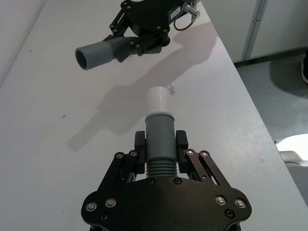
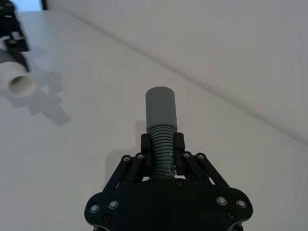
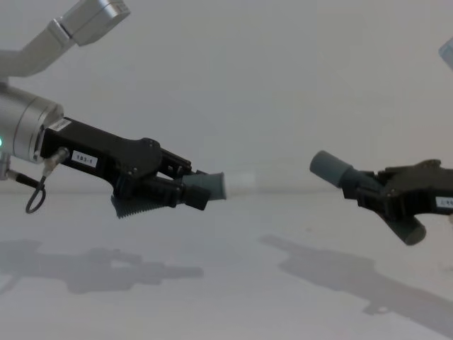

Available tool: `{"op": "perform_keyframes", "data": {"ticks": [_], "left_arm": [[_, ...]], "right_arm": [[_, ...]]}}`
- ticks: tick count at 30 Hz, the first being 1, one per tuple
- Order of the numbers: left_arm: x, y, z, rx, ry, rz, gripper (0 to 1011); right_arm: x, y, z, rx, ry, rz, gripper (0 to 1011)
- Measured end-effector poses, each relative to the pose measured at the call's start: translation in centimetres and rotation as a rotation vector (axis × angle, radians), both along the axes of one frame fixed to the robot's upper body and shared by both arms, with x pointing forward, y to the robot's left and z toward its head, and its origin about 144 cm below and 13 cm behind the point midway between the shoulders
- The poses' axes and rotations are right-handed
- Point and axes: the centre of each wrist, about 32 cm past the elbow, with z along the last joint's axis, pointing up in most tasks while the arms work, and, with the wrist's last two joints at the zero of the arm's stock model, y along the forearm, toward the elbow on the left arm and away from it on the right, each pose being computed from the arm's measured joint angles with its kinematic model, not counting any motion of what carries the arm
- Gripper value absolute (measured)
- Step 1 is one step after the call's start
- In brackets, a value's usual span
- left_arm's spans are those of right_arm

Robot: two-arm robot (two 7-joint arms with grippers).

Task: Use both hands to pick up one end of the pipe from the table, align the ends, and insert them.

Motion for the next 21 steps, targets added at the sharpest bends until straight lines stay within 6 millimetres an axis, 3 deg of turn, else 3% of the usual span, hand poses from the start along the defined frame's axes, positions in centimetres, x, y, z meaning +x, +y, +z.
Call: {"op": "perform_keyframes", "data": {"ticks": [21], "left_arm": [[0.0, 0.0, 0.0, 0.0, 0.0, 0.0, 331]], "right_arm": [[3.2, -4.1, 1.5, -0.082, -0.177, 0.351, 234]]}}
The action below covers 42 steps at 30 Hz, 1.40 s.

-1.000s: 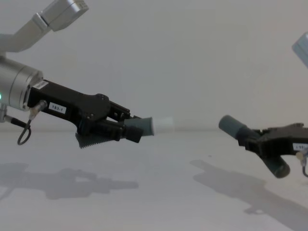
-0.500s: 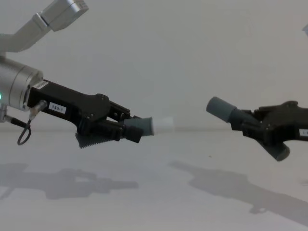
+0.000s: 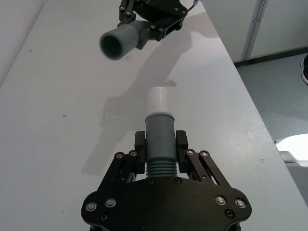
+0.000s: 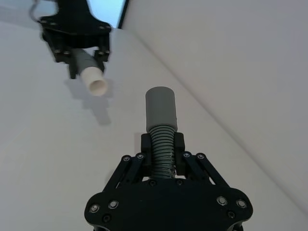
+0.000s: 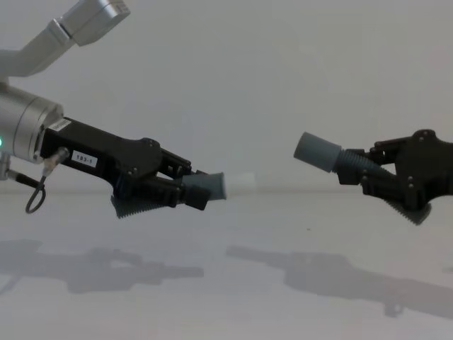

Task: Use both hands to pick up one end of the pipe from the table, align the ends, and insert them.

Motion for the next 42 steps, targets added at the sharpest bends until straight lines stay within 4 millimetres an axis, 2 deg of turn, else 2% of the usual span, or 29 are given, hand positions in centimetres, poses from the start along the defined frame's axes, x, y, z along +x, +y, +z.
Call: {"op": "perform_keyframes", "data": {"ticks": [21, 33, 42], "left_arm": [[0.0, 0.0, 0.0, 0.0, 0.0, 0.0, 331], [0.0, 0.0, 0.0, 0.0, 0.0, 0.0, 331], [0.0, 0.0, 0.0, 0.0, 0.0, 0.0, 331]], "right_arm": [[3.7, -3.0, 1.8, -0.101, -0.134, 0.357, 234], [6.0, -3.2, 2.7, -0.15, -0.204, 0.561, 234], [7.1, -2.9, 3.3, -0.188, -0.246, 0.642, 234]]}}
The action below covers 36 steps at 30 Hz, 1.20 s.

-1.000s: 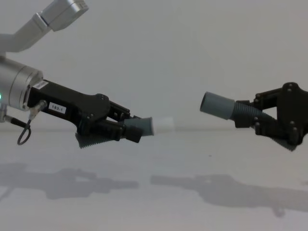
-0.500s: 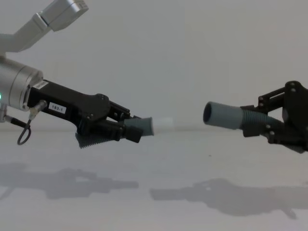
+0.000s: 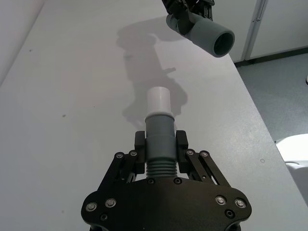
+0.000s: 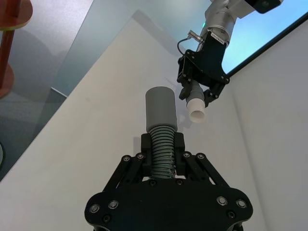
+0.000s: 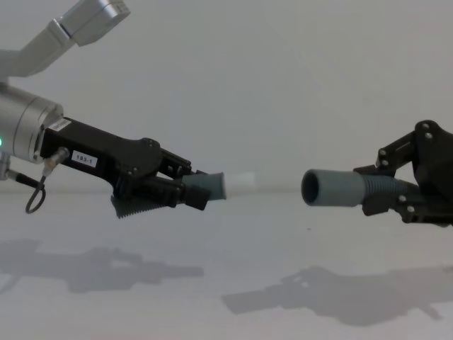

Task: Use both hands to pick up one end of the pipe from the table, align the ends, and insert them.

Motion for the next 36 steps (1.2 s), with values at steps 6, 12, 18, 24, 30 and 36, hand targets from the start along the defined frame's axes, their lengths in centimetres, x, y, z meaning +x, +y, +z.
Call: {"op": "perform_keyframes", "data": {"ticks": [6, 12, 18, 24, 30, 36], "left_arm": [[0.0, 0.0, 0.0, 0.0, 0.0, 0.0, 331], [0.0, 0.0, 0.0, 0.0, 0.0, 0.0, 331], [0.0, 0.01, 0.0, 0.0, 0.0, 0.0, 331], [0.0, 0.0, 0.0, 0.0, 0.0, 0.0, 331], [0.0, 0.0, 0.0, 0.0, 0.0, 0.0, 331], [0.0, 0.0, 0.0, 0.0, 0.0, 0.0, 331]], "right_arm": [[0.18, 0.04, 0.25, -0.025, -0.018, -0.002, 234], [0.15, -0.11, 0.45, -0.045, -0.031, -0.029, 234], [0.08, -0.27, 0.64, -0.061, -0.037, -0.059, 234], [0.07, -0.28, 0.76, -0.068, -0.041, -0.082, 234], [0.12, -0.09, 0.85, -0.072, -0.043, -0.098, 234], [0.24, 0.32, 0.97, -0.073, -0.046, -0.11, 234]]}}
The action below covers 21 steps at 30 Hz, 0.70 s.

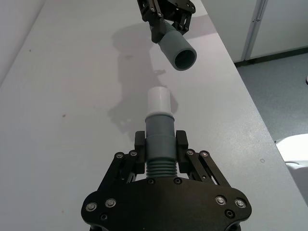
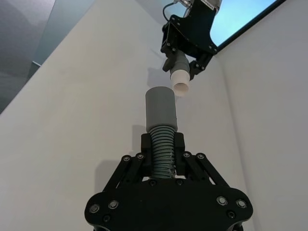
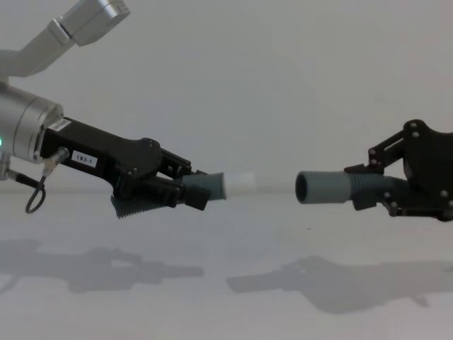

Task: Use both hands to pick up one end of the pipe from the table, align the ends, and insert them.

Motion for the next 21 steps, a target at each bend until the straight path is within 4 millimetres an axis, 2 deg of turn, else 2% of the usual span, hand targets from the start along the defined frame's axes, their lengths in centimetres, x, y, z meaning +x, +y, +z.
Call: {"op": "perform_keyframes", "data": {"ticks": [21], "left_arm": [[0.33, -0.33, 0.18, 0.004, 0.007, 0.004, 331]], "right_arm": [[0.4, 1.1, 0.1, -0.004, -0.007, -0.037, 234]]}}
